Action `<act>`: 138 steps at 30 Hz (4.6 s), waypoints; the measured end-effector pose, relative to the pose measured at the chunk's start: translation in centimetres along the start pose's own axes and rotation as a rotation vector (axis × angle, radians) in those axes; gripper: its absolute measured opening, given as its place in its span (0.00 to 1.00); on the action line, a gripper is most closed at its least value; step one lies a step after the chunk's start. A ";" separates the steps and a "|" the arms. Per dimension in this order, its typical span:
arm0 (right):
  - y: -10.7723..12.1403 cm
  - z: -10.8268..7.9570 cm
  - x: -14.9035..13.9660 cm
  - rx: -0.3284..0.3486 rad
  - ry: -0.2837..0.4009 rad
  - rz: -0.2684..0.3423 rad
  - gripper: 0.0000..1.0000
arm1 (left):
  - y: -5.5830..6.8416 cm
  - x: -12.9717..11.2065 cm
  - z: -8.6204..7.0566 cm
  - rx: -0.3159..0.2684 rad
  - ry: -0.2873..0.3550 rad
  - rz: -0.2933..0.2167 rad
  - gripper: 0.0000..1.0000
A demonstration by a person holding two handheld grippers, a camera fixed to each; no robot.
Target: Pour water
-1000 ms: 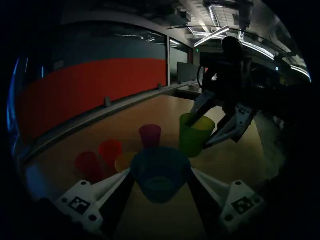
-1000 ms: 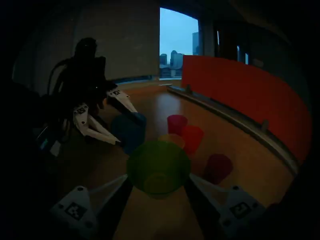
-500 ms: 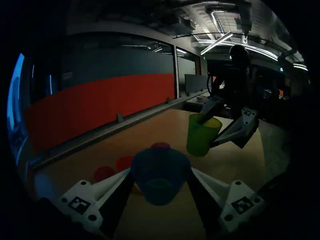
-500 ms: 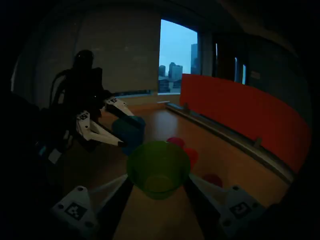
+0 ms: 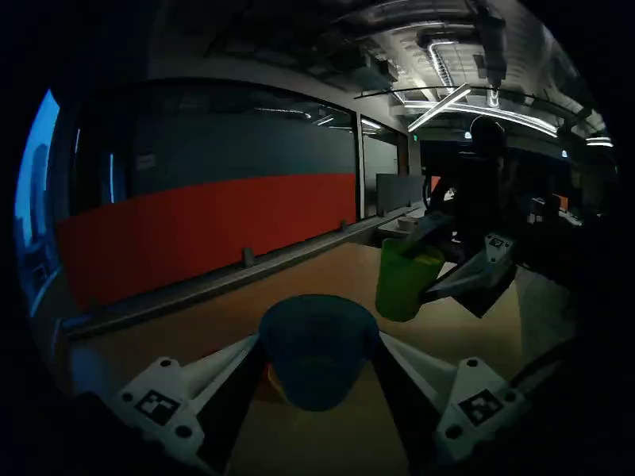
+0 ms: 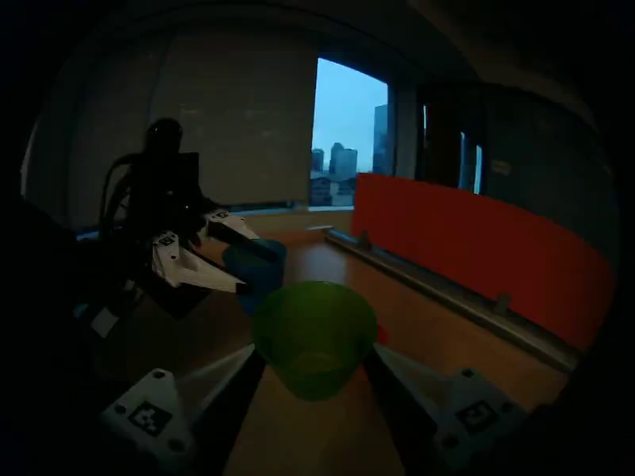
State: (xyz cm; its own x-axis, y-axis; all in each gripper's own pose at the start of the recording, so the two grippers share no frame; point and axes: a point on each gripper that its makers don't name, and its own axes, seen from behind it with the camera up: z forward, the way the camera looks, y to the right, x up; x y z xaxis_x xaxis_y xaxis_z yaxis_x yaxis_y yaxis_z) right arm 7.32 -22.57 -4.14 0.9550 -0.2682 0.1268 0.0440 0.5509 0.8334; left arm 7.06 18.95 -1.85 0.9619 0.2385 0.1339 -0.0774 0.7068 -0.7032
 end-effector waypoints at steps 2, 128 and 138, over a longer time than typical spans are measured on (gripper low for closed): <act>0.0 -0.1 0.4 -0.002 0.015 0.001 0.99 | -0.1 0.3 -0.2 0.004 0.008 0.002 0.86; -5.0 5.0 0.3 0.149 0.158 0.027 0.99 | -3.1 9.2 -2.1 0.140 0.157 0.358 0.85; -5.6 5.5 -0.1 0.174 0.155 0.034 0.99 | -3.2 9.4 -2.0 0.146 0.154 0.404 0.86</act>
State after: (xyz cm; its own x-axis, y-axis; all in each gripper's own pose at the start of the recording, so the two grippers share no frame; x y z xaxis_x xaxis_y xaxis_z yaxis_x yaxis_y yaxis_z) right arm 5.41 -29.93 -5.85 0.9893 -0.1199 0.0836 -0.0274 0.4098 0.9118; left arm 16.92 17.63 0.23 0.8738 0.4206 -0.2442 -0.4802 0.6664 -0.5704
